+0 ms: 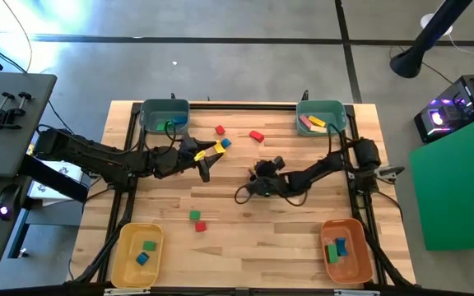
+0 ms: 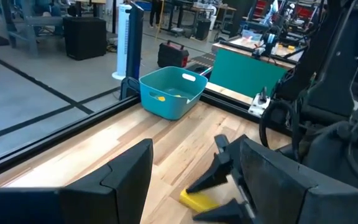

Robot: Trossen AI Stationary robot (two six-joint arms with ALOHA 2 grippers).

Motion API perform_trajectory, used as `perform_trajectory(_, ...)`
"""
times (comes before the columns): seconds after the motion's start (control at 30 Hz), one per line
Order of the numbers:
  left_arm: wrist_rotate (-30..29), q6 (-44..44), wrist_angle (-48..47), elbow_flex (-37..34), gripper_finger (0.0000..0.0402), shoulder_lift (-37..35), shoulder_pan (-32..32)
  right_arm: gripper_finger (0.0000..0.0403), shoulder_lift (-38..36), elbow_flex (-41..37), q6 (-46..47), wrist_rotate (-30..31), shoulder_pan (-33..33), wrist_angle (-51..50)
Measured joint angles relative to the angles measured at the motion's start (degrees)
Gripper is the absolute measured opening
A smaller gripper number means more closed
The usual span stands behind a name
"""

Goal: Sort blocks by size
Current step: Put the yellow triangular block into the green bin

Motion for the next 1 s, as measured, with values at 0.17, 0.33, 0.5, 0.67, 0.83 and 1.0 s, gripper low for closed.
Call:
perform_trajectory(0.17,0.0,0.0,-0.2,0.0,0.023,0.0,0.0,0.0208,-0.4,2.1,1.2,3.1,1.2,-9.2)
perform_trajectory(0.33,0.0,0.0,-0.3,0.0,0.0229,0.0,0.0,0.0208,-2.9,1.9,0.8,3.1,3.1,-13.0)
perform_trajectory(0.5,0.0,0.0,-0.3,0.0,0.0229,0.0,0.0,0.0208,-7.1,1.9,1.1,6.4,5.8,-15.6)
perform_trajectory(0.67,0.0,0.0,-0.2,0.0,0.0229,0.0,0.0,0.0208,-8.5,2.0,6.8,8.7,8.3,-17.9)
perform_trajectory(0.83,0.0,-0.1,-0.2,0.0,0.023,0.0,0.0,0.0209,-7.3,1.9,14.4,11.0,9.1,-23.4)
perform_trajectory(1.0,0.0,0.0,-0.2,0.0,0.0229,0.0,0.0,0.0208,-5.9,0.2,17.0,10.4,6.9,-20.8)
